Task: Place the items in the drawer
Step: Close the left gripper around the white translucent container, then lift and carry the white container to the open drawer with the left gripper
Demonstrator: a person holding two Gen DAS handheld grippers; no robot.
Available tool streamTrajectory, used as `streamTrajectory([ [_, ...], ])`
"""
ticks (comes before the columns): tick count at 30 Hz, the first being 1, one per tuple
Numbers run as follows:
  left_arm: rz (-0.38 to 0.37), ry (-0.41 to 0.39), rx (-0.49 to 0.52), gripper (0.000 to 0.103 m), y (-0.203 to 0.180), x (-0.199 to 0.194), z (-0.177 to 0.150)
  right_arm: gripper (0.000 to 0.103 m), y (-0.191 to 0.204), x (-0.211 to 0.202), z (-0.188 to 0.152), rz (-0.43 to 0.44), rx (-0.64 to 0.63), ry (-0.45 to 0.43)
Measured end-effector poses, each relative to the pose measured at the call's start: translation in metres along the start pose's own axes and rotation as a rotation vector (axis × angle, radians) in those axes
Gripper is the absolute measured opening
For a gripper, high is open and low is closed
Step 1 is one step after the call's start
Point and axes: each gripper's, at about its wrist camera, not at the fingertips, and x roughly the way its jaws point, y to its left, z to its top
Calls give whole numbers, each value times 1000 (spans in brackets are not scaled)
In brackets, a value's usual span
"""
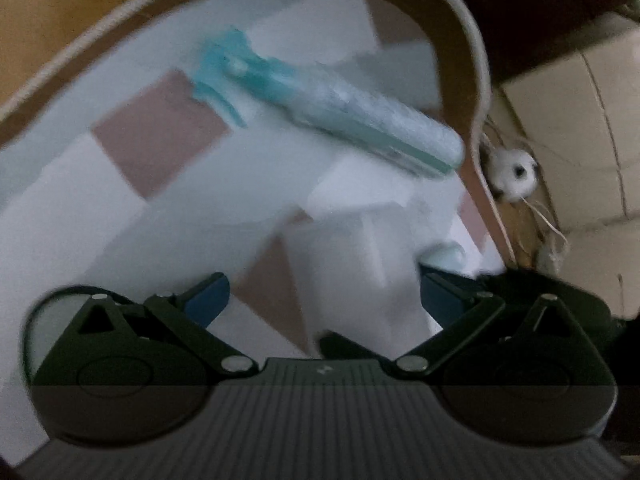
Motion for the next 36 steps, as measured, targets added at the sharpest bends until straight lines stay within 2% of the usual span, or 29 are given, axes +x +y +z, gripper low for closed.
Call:
streamTrajectory([
  [1, -14, 2, 3, 87, -2, 1, -1, 81, 2, 0, -1, -8, -10, -3],
  [2, -31, 6, 1, 80, -3, 2, -2, 83, 4, 3, -1, -27, -21, 6],
  [3, -65, 27, -29, 73, -1, 5, -2, 87, 5, 5, -1, -45, -33, 15],
  [4, -97, 45, -56, 72, 2, 8, -2, 91, 6, 8, -1, -64, -45, 24],
  [6, -118, 32, -73, 71, 7, 9, -3, 93, 8, 14, 1, -89, -53, 54],
  [14, -112, 32, -45, 71, 6, 12, 0, 92, 12, 24, 0, -124, -54, 124],
  [18, -126, 53, -21, 70, 2, 19, -1, 94, 5, 26, -3, -104, -45, 137],
  [20, -141, 64, -31, 70, 4, 22, -1, 88, 2, 33, -2, -82, -49, 163],
  [22, -157, 66, -37, 70, 7, 19, 0, 86, -2, 32, -1, -67, -53, 153],
  [26, -234, 74, -75, 68, 5, 16, 3, 83, -14, 15, -1, -39, -41, 118],
  [32, -234, 66, 26, 68, -31, -5, -3, 82, -18, -24, -1, -32, -30, 87],
  [36, -287, 63, 54, 68, -44, -26, -6, 82, -10, -52, -2, -54, -35, 76],
])
